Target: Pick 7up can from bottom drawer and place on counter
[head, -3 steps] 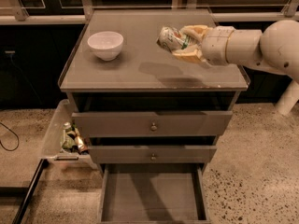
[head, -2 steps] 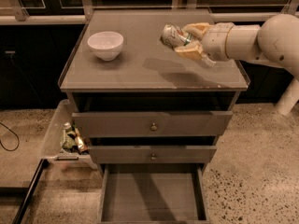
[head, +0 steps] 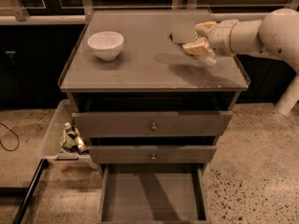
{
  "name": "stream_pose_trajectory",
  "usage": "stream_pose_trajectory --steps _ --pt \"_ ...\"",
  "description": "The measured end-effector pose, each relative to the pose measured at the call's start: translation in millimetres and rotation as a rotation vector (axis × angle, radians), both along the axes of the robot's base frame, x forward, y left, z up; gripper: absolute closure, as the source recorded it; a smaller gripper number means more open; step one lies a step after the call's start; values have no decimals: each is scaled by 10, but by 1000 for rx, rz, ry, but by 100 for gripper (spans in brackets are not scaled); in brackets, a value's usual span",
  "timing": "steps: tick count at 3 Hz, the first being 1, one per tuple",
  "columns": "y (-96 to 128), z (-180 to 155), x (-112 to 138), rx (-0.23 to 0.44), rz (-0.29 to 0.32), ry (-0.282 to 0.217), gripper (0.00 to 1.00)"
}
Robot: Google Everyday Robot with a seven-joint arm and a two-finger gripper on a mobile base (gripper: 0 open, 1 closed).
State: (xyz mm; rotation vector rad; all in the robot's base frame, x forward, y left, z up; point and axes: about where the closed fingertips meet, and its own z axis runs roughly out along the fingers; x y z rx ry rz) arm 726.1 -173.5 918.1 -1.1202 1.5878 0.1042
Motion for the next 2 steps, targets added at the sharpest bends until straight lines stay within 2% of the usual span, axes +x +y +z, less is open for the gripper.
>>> stream_pose_trajectory --steps 2 --pt "62 -474 164 -78 11 149 100"
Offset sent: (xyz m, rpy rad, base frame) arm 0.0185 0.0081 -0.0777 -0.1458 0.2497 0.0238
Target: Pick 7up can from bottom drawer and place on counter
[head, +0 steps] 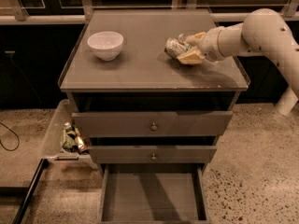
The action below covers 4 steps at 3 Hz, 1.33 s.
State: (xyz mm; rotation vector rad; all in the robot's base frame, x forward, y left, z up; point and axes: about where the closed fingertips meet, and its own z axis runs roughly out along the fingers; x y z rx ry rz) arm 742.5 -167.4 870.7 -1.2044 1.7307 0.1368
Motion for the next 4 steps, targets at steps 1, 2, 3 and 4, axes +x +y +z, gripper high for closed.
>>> stream_pose_trajectory --steps 1,2,3,4 --pt "130 -173 -51 -66 41 48 100" --pt "173 -162 -61 -74 52 54 100" --pt "173 -162 -61 -74 52 54 81" --pt "176 -161 -63 -74 52 54 57"
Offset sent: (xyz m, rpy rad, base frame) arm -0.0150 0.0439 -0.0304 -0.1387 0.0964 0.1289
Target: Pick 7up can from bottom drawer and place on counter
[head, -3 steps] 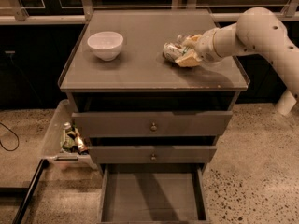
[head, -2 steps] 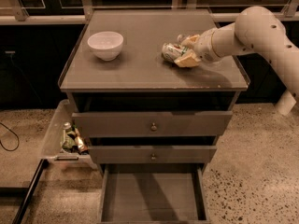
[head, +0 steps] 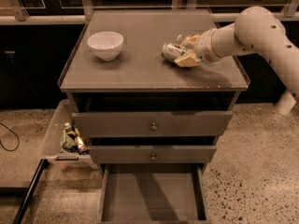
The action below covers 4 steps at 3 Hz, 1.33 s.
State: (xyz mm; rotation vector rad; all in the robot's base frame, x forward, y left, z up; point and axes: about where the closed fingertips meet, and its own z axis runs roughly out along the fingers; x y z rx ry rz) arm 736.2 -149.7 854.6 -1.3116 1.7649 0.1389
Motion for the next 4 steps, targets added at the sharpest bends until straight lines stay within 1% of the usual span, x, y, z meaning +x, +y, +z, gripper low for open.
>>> stream_pose_trajectory --steps 1,2,3,4 --pt "82 16 -31 -5 17 -4 34" --pt "277 170 -93 -17 54 -26 11" --pt "278 170 -93 -17 54 -26 0" --pt "278 170 -93 -17 54 -26 0"
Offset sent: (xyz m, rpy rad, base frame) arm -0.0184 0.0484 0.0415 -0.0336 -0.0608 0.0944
